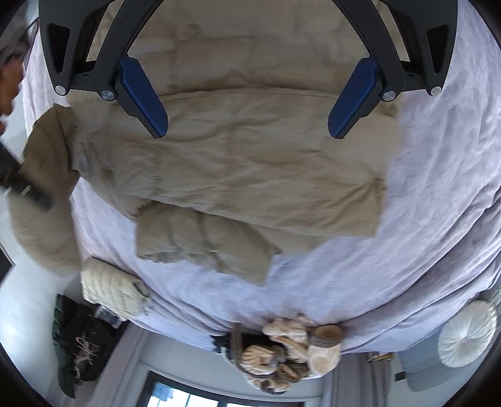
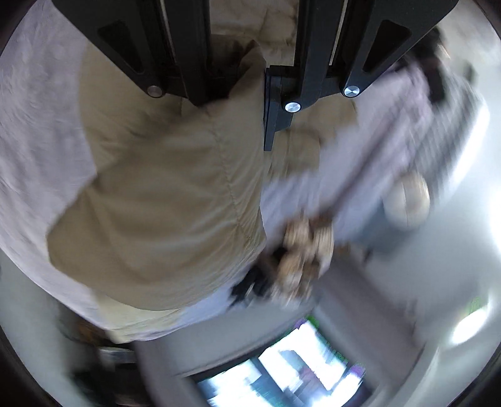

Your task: Fold large clothes

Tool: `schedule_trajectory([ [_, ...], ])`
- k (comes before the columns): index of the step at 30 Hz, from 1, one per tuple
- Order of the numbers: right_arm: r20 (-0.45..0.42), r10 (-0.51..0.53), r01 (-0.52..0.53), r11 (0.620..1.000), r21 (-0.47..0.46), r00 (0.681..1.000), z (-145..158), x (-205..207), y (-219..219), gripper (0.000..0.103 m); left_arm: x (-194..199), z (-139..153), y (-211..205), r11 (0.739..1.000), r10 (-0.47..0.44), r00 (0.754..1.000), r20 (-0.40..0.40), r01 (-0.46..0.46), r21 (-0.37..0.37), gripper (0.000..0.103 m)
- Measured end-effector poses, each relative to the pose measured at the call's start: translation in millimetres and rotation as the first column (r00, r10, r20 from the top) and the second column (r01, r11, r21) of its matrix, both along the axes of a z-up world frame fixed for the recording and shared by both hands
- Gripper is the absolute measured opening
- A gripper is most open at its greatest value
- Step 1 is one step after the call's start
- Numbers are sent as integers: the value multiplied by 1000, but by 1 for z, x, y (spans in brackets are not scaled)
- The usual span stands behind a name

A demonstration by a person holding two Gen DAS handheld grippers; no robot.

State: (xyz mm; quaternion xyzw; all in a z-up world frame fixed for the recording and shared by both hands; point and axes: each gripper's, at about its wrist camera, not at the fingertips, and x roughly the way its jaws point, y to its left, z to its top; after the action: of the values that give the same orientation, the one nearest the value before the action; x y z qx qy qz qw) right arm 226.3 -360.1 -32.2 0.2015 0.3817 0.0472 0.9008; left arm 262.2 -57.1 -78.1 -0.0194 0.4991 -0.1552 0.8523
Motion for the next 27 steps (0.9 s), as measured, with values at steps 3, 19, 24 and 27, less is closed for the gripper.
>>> schedule_trajectory([
  [3, -100, 58, -65, 995, -76, 993, -38, 16, 50, 11, 4, -5, 18, 1000, 11, 1000, 4, -11, 7, 102],
  [19, -200, -20, -24, 976, -214, 980, -60, -14, 80, 75, 19, -19, 69, 988, 94, 995, -30, -97, -119, 102],
  [24, -173, -177, 205, 966, 157, 969, -62, -10, 21, 50, 27, -23, 61, 980, 40, 997, -64, -52, -193, 102],
  [27, -135, -141, 164, 971, 177, 981, -59, 7, 30, 35, 31, -22, 58, 963, 9, 996, -91, -33, -267, 102],
])
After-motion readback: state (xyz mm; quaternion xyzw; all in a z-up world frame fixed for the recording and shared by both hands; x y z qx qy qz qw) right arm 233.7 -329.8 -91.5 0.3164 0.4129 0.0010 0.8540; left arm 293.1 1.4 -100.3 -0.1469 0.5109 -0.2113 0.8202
